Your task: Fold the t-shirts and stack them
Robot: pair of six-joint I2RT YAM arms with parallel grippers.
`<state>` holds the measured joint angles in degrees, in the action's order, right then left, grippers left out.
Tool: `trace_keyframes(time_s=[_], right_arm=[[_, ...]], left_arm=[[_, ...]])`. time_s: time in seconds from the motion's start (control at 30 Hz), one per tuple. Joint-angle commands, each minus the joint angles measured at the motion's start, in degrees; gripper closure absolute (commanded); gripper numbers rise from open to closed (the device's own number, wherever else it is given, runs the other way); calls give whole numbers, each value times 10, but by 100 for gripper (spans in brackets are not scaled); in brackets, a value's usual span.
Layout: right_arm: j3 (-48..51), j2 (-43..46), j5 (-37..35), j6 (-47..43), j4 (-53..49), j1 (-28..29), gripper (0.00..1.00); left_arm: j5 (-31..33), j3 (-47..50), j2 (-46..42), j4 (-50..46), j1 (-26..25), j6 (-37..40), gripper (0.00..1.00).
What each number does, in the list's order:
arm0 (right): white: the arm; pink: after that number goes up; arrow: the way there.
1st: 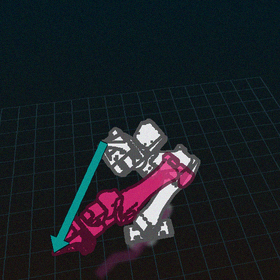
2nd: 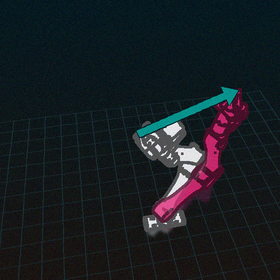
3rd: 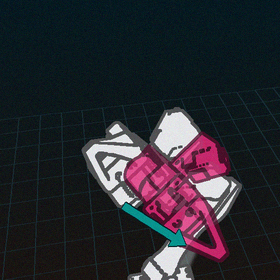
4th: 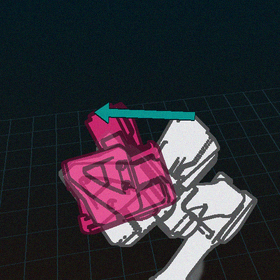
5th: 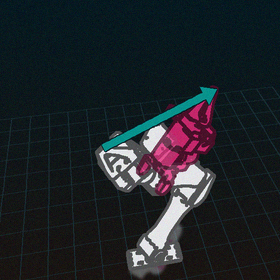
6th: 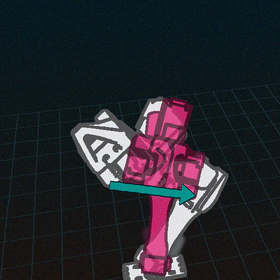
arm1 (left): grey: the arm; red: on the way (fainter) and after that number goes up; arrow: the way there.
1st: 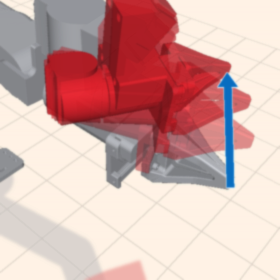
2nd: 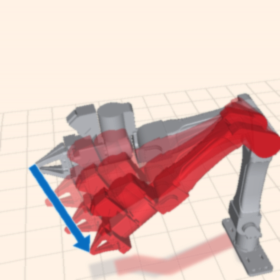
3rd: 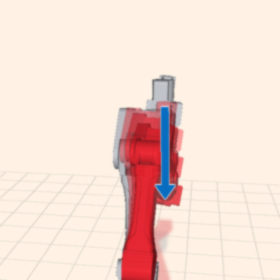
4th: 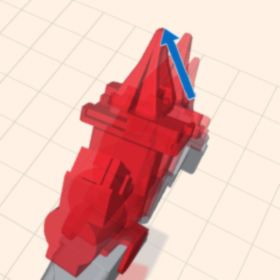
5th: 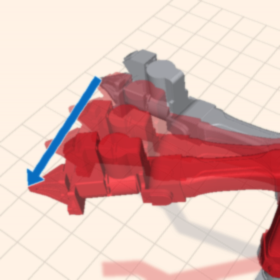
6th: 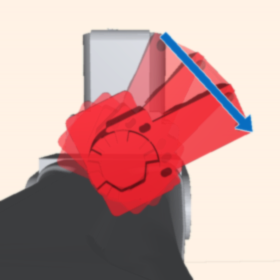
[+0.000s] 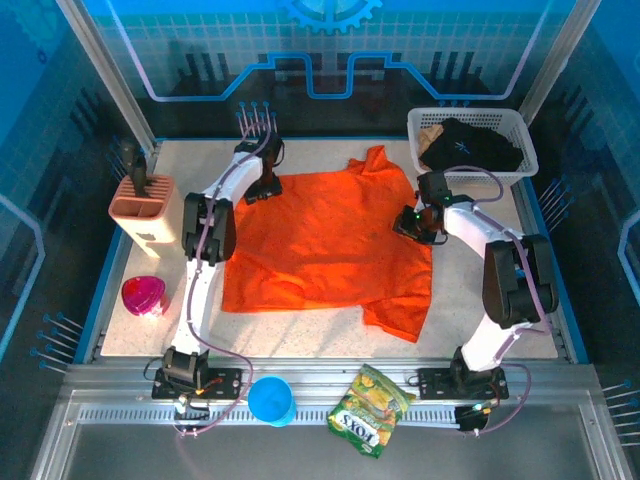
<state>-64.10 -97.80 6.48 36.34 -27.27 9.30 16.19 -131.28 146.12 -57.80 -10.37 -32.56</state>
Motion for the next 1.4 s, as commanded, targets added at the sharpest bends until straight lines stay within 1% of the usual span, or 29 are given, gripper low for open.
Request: trace_keyframes(time_s=[0.0,0.07,0.13,0.2,0.27,0.3,0.37,0.43,0.5,0.63,0.73,0.9,1.07,1.37], right_arm=[[18,17,-1,-3,-20,-5,67],[23,18,-7,-4,-20,-4,65],[25,17,-10,-8,-22,-2,64],[28,18,-12,-13,-22,0,64],[31,21,-11,-17,-21,3,64],[33,22,-11,-19,-20,5,64],[38,26,-8,-21,-18,7,64],[46,30,-3,-21,-13,9,64],[53,36,2,-20,-10,12,64],[60,47,7,-21,-10,14,64],[63,56,7,-22,-16,14,64],[67,70,4,-23,-24,14,64],[71,78,-1,-21,-31,14,64],[70,74,4,-17,-30,16,64]], left_arm=[[-19,-47,46,-69,17,15,43],[-43,-56,45,-65,23,14,43],[-49,-38,18,-44,22,17,42],[-50,3,-32,-7,22,17,35],[-31,19,-73,2,23,22,28],[-16,11,-85,-6,25,25,25],[10,-20,-90,-38,32,31,24],[29,-49,-83,-68,44,36,25],[26,-53,-74,-75,60,42,29],[31,-34,-62,-61,83,48,38],[31,-19,-55,-39,94,55,41],[22,-29,-33,-8,104,76,43],[-8,-53,-8,-7,107,86,43],[-2,-58,8,-23,111,87,44]])
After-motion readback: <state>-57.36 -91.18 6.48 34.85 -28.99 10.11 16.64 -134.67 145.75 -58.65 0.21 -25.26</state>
